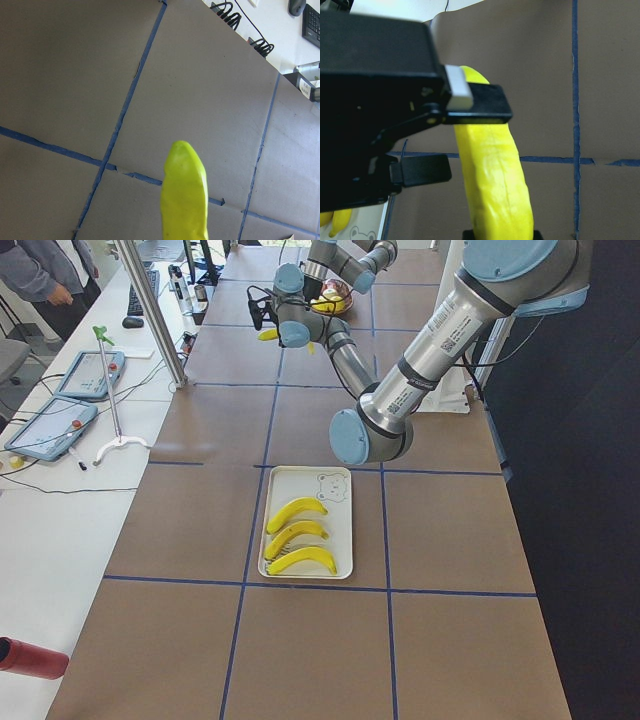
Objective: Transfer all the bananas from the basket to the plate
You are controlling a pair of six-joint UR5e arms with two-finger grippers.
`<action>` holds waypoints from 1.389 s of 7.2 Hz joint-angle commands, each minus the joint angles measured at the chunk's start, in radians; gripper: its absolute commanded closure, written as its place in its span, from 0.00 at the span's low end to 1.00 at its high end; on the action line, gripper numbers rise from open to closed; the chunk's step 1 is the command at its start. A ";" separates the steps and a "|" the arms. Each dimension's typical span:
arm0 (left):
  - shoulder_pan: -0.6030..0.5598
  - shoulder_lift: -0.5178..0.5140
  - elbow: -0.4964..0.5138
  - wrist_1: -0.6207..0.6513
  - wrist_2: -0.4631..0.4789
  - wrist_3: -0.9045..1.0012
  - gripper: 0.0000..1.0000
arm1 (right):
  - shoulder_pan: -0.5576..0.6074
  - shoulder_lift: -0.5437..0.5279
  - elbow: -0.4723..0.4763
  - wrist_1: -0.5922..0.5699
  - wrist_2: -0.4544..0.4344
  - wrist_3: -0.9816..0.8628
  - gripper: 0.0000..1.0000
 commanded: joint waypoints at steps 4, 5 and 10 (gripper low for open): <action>0.015 -0.008 0.013 0.000 0.021 -0.021 0.21 | -0.018 -0.018 0.060 0.010 -0.043 0.031 0.97; 0.015 -0.008 0.013 0.001 0.021 -0.021 0.26 | -0.020 -0.026 0.063 0.012 -0.045 0.038 0.97; 0.015 -0.008 0.013 -0.002 0.020 -0.023 0.55 | -0.024 -0.042 0.074 0.012 -0.045 0.036 0.96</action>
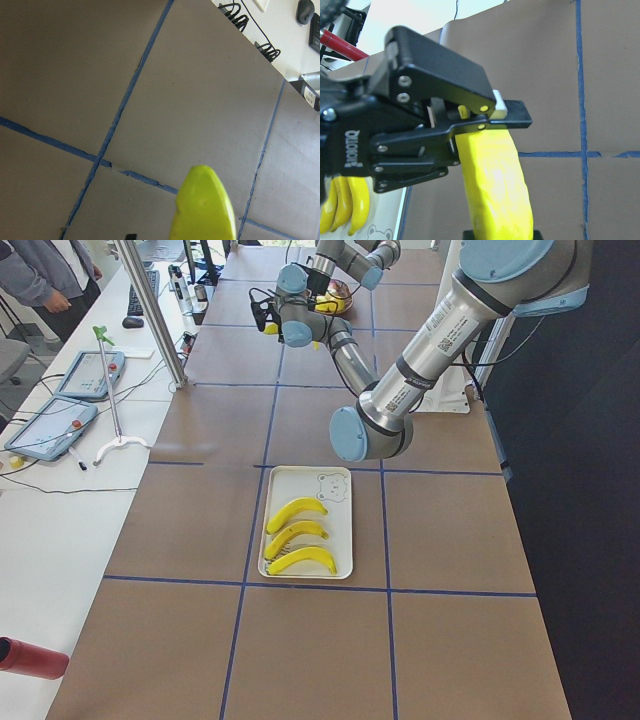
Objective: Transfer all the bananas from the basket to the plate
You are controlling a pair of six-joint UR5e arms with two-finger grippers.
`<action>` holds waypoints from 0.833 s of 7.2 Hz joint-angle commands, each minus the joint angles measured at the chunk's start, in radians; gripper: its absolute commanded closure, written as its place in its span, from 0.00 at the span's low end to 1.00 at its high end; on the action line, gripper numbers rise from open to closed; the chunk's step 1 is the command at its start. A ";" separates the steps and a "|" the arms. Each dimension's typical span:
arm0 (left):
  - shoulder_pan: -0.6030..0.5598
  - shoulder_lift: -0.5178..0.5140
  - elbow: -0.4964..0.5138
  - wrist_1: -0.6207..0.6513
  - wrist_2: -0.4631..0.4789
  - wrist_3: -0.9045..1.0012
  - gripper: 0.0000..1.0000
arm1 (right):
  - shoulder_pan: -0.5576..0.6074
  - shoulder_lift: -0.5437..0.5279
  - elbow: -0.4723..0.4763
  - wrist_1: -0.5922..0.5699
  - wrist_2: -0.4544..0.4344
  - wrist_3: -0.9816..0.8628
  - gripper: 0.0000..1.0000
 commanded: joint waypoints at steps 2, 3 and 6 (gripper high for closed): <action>0.000 0.000 0.000 -0.012 -0.001 -0.002 0.55 | -0.004 -0.001 0.000 0.000 -0.002 0.000 0.96; -0.002 0.000 0.000 -0.012 -0.001 -0.002 0.62 | -0.004 -0.001 -0.002 0.000 -0.003 0.000 0.95; -0.006 0.003 0.000 -0.012 -0.003 0.014 1.00 | -0.004 0.002 -0.002 -0.005 0.003 -0.006 0.01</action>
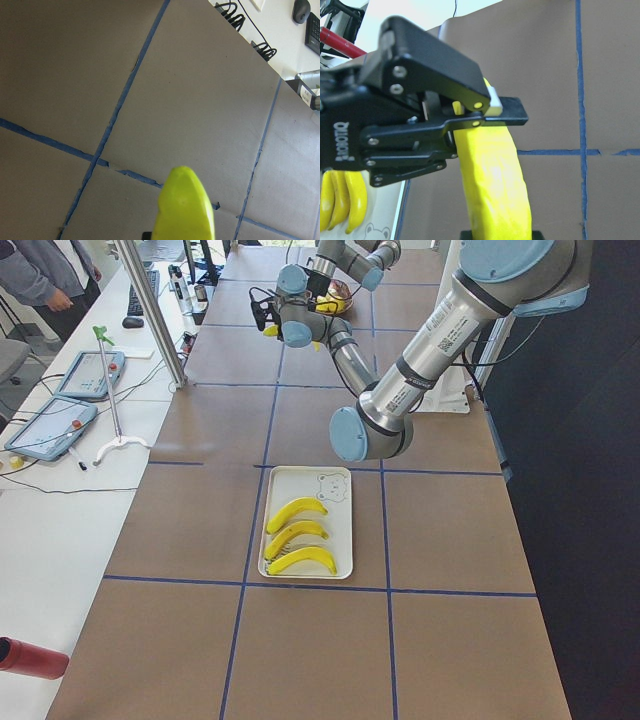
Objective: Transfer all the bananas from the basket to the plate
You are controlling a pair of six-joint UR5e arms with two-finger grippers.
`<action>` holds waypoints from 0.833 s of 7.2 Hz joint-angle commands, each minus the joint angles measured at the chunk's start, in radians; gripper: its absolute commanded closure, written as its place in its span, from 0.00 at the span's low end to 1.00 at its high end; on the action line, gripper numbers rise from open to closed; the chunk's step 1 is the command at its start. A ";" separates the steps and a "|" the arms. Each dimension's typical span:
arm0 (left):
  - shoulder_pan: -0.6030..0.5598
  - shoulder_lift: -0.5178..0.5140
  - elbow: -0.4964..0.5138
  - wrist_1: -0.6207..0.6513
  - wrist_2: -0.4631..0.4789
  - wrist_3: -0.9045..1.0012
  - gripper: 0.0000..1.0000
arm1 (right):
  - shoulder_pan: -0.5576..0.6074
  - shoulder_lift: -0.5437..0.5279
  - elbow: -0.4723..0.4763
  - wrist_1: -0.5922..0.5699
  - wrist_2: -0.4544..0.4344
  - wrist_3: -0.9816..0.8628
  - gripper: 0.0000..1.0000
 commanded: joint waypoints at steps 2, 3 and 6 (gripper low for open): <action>-0.007 0.010 0.000 0.002 -0.005 0.009 1.00 | 0.022 0.003 0.007 -0.012 0.020 -0.006 0.01; -0.012 0.015 0.000 0.003 -0.005 0.010 1.00 | 0.054 0.000 0.007 -0.013 0.076 -0.006 0.01; -0.059 0.201 -0.028 0.015 -0.008 0.009 1.00 | 0.182 -0.075 0.044 -0.157 0.227 -0.034 0.01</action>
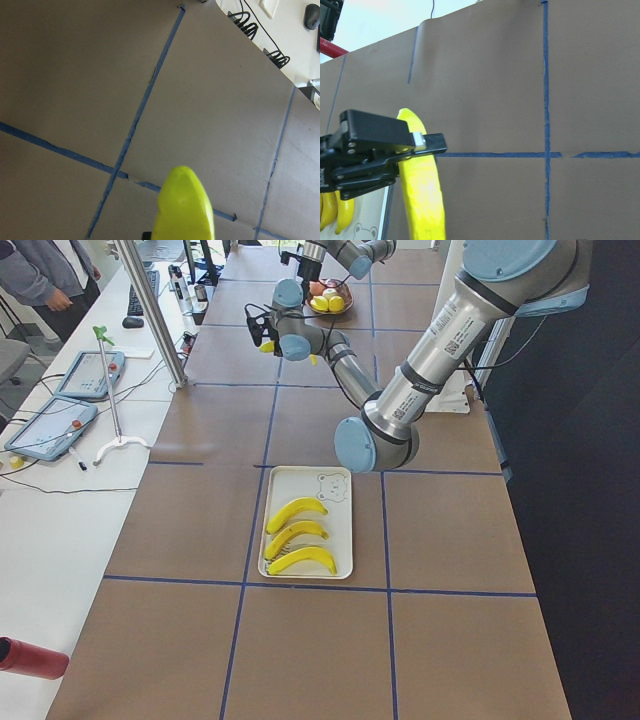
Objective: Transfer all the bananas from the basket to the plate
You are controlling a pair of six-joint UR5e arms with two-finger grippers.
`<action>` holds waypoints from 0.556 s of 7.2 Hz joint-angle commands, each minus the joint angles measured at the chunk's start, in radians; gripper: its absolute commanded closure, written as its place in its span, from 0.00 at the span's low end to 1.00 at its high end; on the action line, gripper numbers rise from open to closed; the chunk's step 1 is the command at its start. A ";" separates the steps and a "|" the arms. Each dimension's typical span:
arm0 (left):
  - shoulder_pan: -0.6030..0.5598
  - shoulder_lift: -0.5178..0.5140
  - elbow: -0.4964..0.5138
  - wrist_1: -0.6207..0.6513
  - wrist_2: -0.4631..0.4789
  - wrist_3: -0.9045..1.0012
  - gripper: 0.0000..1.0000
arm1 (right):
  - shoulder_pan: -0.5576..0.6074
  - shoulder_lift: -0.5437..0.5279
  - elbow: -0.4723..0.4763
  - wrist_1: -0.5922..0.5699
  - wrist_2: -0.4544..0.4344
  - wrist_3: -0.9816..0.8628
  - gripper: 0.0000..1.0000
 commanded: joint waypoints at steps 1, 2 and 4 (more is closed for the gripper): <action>-0.061 0.155 -0.009 0.004 -0.011 0.001 1.00 | 0.048 -0.045 0.007 -0.134 0.022 -0.061 0.01; -0.115 0.227 -0.009 0.015 -0.068 0.000 1.00 | 0.074 -0.044 0.008 -0.258 0.020 -0.134 0.01; -0.179 0.383 0.008 0.024 -0.099 0.000 1.00 | 0.123 -0.070 0.001 -0.345 0.020 -0.280 0.01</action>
